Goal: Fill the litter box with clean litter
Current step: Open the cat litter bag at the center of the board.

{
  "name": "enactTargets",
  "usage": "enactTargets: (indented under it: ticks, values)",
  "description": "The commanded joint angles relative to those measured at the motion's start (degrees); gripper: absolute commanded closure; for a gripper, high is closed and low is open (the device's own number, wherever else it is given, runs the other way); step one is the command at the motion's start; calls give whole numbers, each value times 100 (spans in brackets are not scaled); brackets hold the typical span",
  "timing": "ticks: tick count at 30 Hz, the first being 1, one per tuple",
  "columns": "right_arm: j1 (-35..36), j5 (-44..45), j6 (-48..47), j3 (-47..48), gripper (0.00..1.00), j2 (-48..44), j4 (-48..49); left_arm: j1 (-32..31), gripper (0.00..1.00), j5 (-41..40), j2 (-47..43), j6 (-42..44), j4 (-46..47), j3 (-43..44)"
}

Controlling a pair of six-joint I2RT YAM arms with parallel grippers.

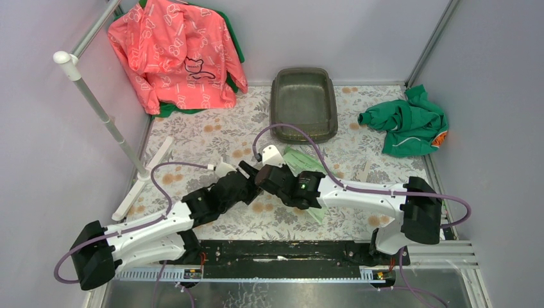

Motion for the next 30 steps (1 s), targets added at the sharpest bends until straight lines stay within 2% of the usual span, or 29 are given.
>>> enactTargets:
  ticks: [1, 2, 5, 7, 9, 10, 13, 17, 23, 27, 30]
  values:
    - [147, 398, 175, 200, 100, -83, 178, -32, 39, -419, 243, -37, 67, 246]
    - [172, 433, 193, 201, 100, -78, 172, -32, 45, -447, 319, -25, 60, 269]
    - [240, 555, 233, 226, 100, -84, 140, -24, 56, -482, 524, -32, 63, 336]
    - [302, 689, 254, 272, 100, -64, 91, -29, 58, -507, 618, -51, 42, 376]
    - [386, 835, 264, 352, 100, -1, 7, -24, 64, -515, 668, -58, 39, 429]
    - [425, 892, 253, 397, 100, 37, -24, -24, 70, -531, 693, -57, 33, 467]
    - [510, 1166, 195, 549, 100, 181, -195, -25, 100, -520, 767, 38, -81, 687]
    - [524, 1488, 87, 758, 100, 200, -437, -24, 100, -464, 1001, 442, -352, 1377]
    - [525, 1786, -572, 948, 100, -224, -415, -19, 100, -117, 1656, 1044, -484, 2598]
    - [491, 1807, -1280, 1139, 100, -521, -377, -15, 100, 275, 2167, 1448, -536, 3505]
    - [239, 1412, -1632, 1218, 100, -861, -385, -15, 100, 617, 2582, 1746, -725, 4301]
